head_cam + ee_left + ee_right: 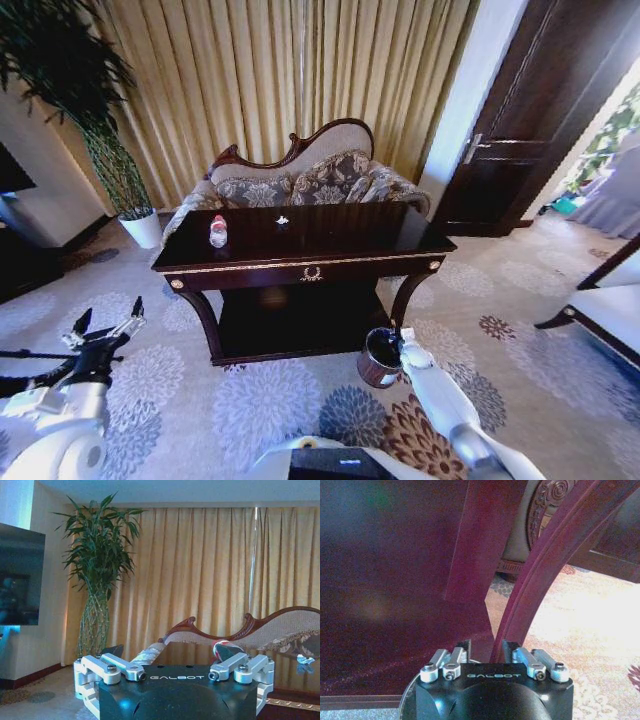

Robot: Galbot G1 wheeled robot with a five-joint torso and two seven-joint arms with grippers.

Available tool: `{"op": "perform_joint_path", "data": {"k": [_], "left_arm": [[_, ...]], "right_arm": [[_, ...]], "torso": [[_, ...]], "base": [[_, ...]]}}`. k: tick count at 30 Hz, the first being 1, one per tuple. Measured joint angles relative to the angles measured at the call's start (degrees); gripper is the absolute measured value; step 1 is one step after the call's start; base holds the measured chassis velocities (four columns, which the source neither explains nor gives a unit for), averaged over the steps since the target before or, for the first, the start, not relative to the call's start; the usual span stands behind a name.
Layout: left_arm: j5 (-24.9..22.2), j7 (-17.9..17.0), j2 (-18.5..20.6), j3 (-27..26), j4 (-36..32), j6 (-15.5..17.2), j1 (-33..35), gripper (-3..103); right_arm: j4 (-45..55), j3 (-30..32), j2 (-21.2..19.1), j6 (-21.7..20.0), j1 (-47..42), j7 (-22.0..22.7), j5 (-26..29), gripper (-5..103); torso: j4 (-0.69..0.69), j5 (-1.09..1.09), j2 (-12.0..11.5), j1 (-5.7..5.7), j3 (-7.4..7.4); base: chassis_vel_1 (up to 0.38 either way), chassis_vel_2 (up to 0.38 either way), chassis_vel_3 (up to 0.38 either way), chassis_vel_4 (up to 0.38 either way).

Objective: Move to the front of the table and place the trash on the table into the trash bin.

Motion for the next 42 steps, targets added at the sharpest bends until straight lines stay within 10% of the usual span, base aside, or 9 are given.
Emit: {"op": "perform_joint_path", "data": {"k": [18,42], "left_arm": [[0.2,0.1,0.1,0.4,-0.2,0.1,-0.3,100],[0.3,0.2,0.2,0.8,0.1,0.2,-0.7,100]], "right_arm": [[1.1,0.4,-0.4,-0.1,-0.5,0.1,1.3,98],[1.3,0.4,-0.1,-0.2,-0.7,0.1,1.7,100]], "torso": [[0.0,-0.01,0.0,0.0,0.0],[0.0,0.0,0.0,0.0,0.0]], "base": [[0.0,0.0,0.0,0.0],[0.0,0.0,0.0,0.0]]}}
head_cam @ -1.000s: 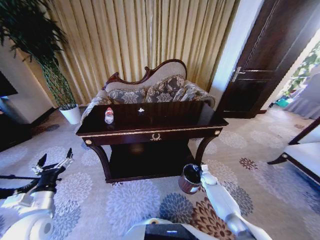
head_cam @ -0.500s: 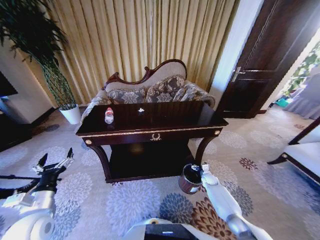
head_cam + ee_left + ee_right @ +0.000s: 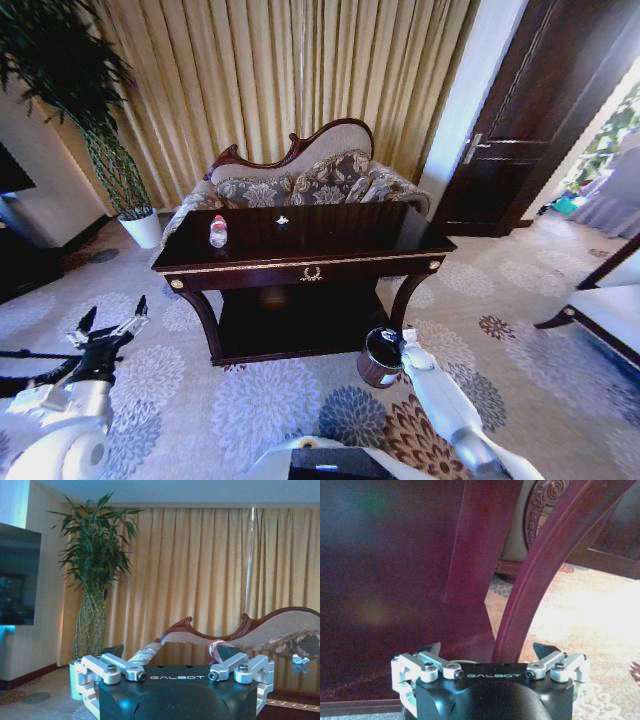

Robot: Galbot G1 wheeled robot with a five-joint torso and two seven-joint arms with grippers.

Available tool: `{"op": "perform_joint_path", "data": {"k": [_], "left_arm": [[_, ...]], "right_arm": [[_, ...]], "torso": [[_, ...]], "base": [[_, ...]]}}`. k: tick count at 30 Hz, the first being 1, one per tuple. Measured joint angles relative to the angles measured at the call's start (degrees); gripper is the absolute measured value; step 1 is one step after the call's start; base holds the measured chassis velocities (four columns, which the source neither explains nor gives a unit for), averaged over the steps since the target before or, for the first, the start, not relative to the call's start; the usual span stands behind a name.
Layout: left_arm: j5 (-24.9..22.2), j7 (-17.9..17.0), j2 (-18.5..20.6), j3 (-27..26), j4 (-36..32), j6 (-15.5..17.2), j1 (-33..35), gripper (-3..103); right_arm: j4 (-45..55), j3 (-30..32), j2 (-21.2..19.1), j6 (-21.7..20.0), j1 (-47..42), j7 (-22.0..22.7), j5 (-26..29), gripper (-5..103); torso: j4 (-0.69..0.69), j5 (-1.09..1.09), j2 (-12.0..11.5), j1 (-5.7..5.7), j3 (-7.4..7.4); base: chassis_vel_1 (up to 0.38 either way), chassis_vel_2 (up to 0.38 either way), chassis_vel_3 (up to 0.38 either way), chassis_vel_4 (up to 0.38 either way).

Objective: Move to the front of the table and place the trash on the table into the trash bin.

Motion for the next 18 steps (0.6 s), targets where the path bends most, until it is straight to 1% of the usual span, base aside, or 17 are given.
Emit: {"op": "perform_joint_path", "data": {"k": [5,8,9,10,13,14,15,18], "left_arm": [[0.0,0.0,0.0,0.1,0.0,0.0,0.0,100],[0.0,0.0,0.0,0.0,0.1,0.0,-0.1,100],[0.0,0.0,0.0,0.0,0.3,0.0,-0.1,100],[0.0,0.0,0.0,0.0,0.3,0.0,-0.1,100],[0.0,0.1,-0.1,0.0,0.6,0.0,-0.1,100],[0.0,0.1,-0.1,0.1,0.7,0.0,-0.2,100],[0.0,0.1,-0.1,0.1,0.7,0.0,-0.2,100],[-0.1,0.2,0.0,0.1,1.0,0.0,-0.7,100]], "right_arm": [[0.3,0.1,0.1,-0.1,0.0,0.1,0.4,100],[2.0,0.2,-0.1,-0.2,-0.5,0.4,2.2,100],[4.8,0.2,-0.6,-0.6,-1.1,1.1,4.4,100],[4.8,0.2,-0.6,-0.6,-1.1,1.1,4.4,100],[12.5,0.4,-2.1,-2.1,-3.2,1.7,9.1,100],[14.9,0.5,-2.7,-2.8,-3.8,2.0,10.0,100],[14.9,0.5,-2.7,-2.8,-3.8,2.0,10.0,100],[23.7,1.1,-4.7,-4.5,-6.9,2.5,12.5,100]], "torso": [[0.0,0.0,0.0,0.0,0.0],[0.0,0.0,0.0,0.0,0.0],[0.0,0.01,0.0,0.0,0.0],[0.0,0.01,0.0,0.0,0.0],[0.01,-0.01,0.0,0.0,0.0],[0.0,0.0,0.0,0.0,0.0],[0.0,0.0,0.0,0.0,0.0],[0.0,-0.01,0.0,0.0,0.0]], "base": [[0.0,0.0,0.0,0.0],[0.0,0.0,0.0,0.0],[0.0,0.0,0.0,0.0],[0.0,0.0,0.0,0.0],[0.0,0.0,0.0,0.0],[0.0,0.0,0.0,0.0],[0.0,0.0,0.0,0.0],[0.0,0.0,0.0,0.0]]}}
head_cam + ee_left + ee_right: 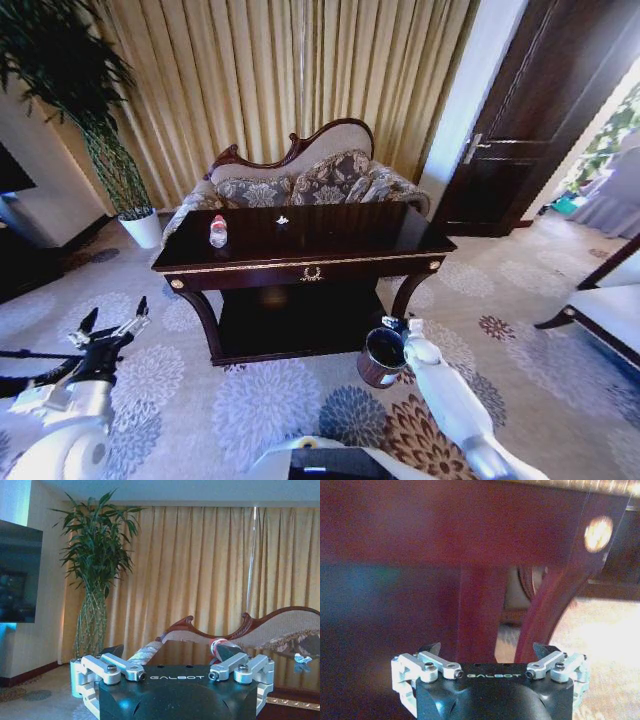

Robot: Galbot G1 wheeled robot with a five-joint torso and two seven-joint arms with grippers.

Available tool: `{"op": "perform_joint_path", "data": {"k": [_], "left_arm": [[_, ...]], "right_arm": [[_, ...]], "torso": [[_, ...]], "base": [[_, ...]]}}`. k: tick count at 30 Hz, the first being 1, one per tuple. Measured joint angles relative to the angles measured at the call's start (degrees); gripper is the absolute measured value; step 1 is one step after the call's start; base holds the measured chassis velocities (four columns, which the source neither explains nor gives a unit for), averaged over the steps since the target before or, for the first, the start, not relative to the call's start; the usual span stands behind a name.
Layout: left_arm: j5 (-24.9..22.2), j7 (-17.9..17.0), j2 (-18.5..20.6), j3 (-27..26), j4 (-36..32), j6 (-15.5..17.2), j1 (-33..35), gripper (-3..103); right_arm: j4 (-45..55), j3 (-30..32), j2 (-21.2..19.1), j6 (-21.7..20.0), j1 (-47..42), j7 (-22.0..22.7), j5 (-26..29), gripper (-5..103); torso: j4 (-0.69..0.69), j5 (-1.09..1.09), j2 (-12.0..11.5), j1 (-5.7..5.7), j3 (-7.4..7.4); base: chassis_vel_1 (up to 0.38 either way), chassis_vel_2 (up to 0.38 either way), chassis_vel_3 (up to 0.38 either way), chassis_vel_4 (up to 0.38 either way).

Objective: Move to the front of the table and place the trash on the table into the trash bin.

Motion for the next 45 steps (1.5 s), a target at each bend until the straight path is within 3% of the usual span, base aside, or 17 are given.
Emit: {"op": "perform_joint_path", "data": {"k": [5,16,22,45], "left_arm": [[-0.2,0.0,0.7,-0.3,0.3,0.0,-0.7,100],[-0.3,0.0,0.6,-0.6,0.4,-0.1,-0.9,100],[-0.2,0.3,0.8,-1.3,0.9,-1.2,-0.7,100],[0.1,1.4,1.0,-1.4,1.2,-1.5,-1.0,100]], "right_arm": [[14.2,2.2,-2.7,-2.0,-5.2,0.9,2.9,100],[34.3,3.8,-5.3,-5.5,-10.5,4.4,7.9,100],[44.7,4.0,-6.5,-8.4,-12.6,8.9,9.4,100],[47.9,5.1,-8.1,-12.8,-13.3,8.8,10.5,100]], "torso": [[-0.01,0.02,0.0,0.0,0.0],[0.0,0.0,0.0,0.0,0.0],[0.0,0.01,0.0,0.0,0.0],[0.0,0.01,0.0,0.0,0.0]], "base": [[0.0,0.0,0.0,0.0],[0.0,0.0,0.0,0.0],[0.0,0.0,0.0,0.0],[0.0,0.0,0.0,0.0]]}}
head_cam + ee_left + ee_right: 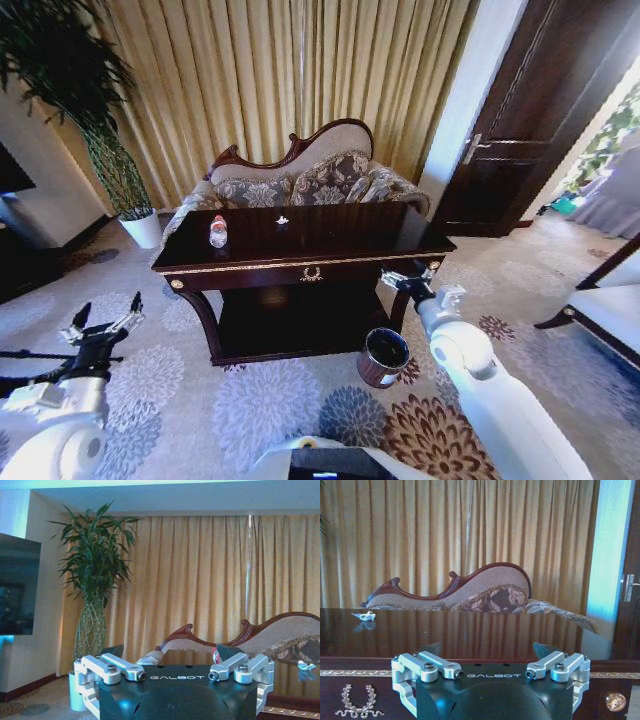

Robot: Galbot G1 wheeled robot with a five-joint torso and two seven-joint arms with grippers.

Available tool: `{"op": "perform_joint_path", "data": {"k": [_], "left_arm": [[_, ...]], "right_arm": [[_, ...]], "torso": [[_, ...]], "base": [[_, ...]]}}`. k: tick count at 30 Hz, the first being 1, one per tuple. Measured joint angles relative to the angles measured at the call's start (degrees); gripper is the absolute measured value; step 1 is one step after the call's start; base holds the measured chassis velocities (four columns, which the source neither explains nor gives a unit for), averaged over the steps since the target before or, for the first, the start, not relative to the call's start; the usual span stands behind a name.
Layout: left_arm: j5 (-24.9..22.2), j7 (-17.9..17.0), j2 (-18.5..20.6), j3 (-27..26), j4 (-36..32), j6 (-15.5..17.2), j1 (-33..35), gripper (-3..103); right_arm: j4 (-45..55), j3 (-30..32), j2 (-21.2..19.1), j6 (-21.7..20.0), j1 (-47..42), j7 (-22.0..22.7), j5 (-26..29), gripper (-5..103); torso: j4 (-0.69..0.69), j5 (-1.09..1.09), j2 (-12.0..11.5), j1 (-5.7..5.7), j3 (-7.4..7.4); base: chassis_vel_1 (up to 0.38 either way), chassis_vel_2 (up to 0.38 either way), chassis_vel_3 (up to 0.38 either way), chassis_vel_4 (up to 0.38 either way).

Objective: Move to the front of the table and place the trash on the table into the trash bin.

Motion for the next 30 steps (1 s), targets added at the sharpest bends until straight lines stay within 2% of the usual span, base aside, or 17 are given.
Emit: {"op": "perform_joint_path", "data": {"k": [14,30], "left_arm": [[1.0,-0.4,-0.2,0.0,0.1,0.2,-0.2,100],[1.0,-0.5,-0.5,0.0,-0.1,-0.1,0.0,100]], "right_arm": [[-0.4,-0.1,0.3,1.9,-0.3,0.0,0.0,100],[-0.6,-0.3,0.1,2.1,-0.3,-0.1,-0.2,100]], "torso": [[0.0,0.0,0.0,-0.01,-0.01],[0.0,0.0,0.0,0.02,0.01]], "base": [[-0.014,0.016,0.015,-0.012],[-0.109,0.106,0.098,-0.108]]}}
